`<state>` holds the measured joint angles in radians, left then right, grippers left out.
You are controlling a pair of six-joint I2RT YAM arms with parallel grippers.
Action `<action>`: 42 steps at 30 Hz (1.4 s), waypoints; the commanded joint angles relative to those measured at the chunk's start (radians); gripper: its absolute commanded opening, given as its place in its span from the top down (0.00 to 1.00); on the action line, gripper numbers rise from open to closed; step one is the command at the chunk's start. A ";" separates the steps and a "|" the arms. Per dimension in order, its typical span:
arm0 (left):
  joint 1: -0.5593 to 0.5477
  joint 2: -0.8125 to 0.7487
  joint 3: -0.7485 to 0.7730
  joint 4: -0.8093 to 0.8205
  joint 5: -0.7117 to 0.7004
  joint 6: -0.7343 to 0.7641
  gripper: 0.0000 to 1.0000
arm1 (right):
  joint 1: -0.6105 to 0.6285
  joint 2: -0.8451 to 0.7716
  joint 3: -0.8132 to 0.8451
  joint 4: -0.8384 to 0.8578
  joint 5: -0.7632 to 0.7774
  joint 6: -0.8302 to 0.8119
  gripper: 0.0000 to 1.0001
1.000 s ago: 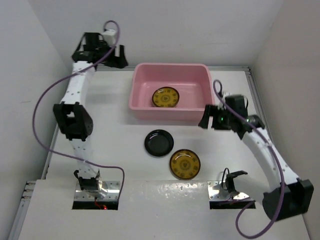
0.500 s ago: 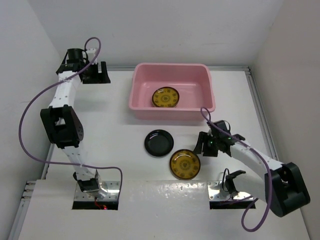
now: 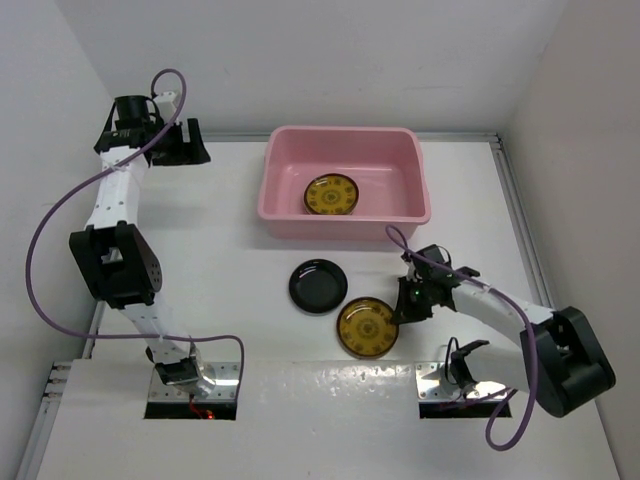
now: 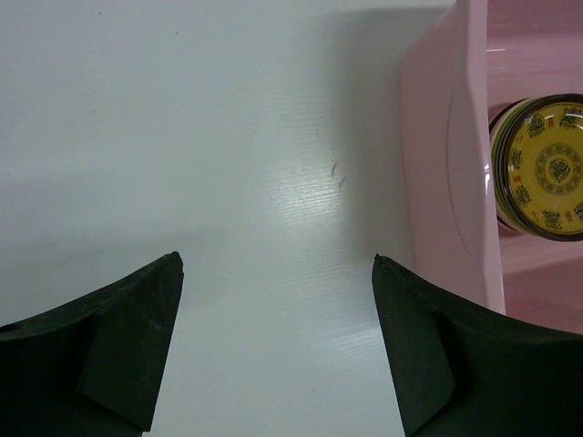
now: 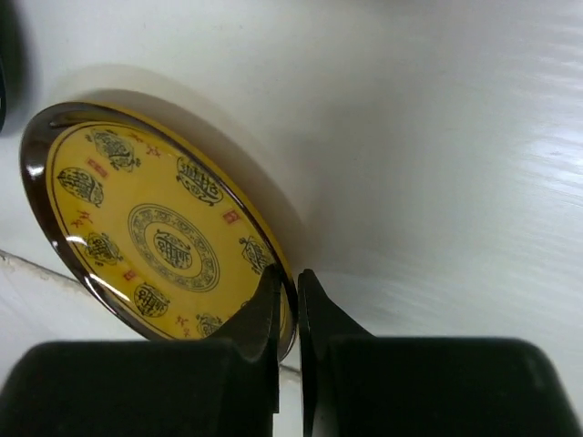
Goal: Place the plates into the plastic bin on the countertop
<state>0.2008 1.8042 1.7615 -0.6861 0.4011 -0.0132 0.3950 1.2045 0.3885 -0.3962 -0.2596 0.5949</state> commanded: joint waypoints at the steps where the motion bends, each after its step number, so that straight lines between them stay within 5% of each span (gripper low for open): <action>1: 0.011 -0.045 0.001 0.023 0.025 -0.016 0.14 | 0.002 -0.034 0.067 -0.128 0.169 -0.032 1.00; 8: 0.022 -0.036 0.010 0.023 0.035 -0.016 0.14 | -0.013 -0.184 0.432 -0.359 0.162 -0.176 1.00; 15: 0.031 -0.026 0.010 0.023 0.035 -0.007 0.14 | -0.030 -0.117 0.783 -0.544 0.056 -0.293 1.00; 20: 0.031 -0.026 -0.010 0.023 0.025 0.002 0.14 | -0.048 -0.016 0.931 -0.339 -0.026 -0.267 1.00; 28: 0.049 -0.038 -0.042 0.023 0.005 0.022 0.14 | -0.151 0.511 1.224 -0.020 0.033 -0.096 1.00; 34: 0.061 -0.049 -0.076 0.023 -0.025 0.052 0.14 | -0.166 0.910 1.541 -0.142 -0.055 -0.087 1.00; 38: 0.074 -0.037 -0.076 0.023 -0.034 0.052 0.14 | -0.171 0.951 1.518 -0.084 -0.053 -0.067 1.00; 40: 0.074 -0.037 -0.076 0.023 -0.035 0.052 0.14 | -0.173 0.969 1.515 -0.063 -0.058 -0.066 0.92; 42: 0.074 -0.028 -0.076 0.023 -0.035 0.061 0.14 | -0.171 0.978 1.537 -0.081 -0.073 -0.078 0.67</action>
<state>0.2646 1.8042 1.6806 -0.6811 0.3725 0.0292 0.2222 2.2135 1.8660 -0.5289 -0.2878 0.5095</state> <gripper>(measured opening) 0.862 0.281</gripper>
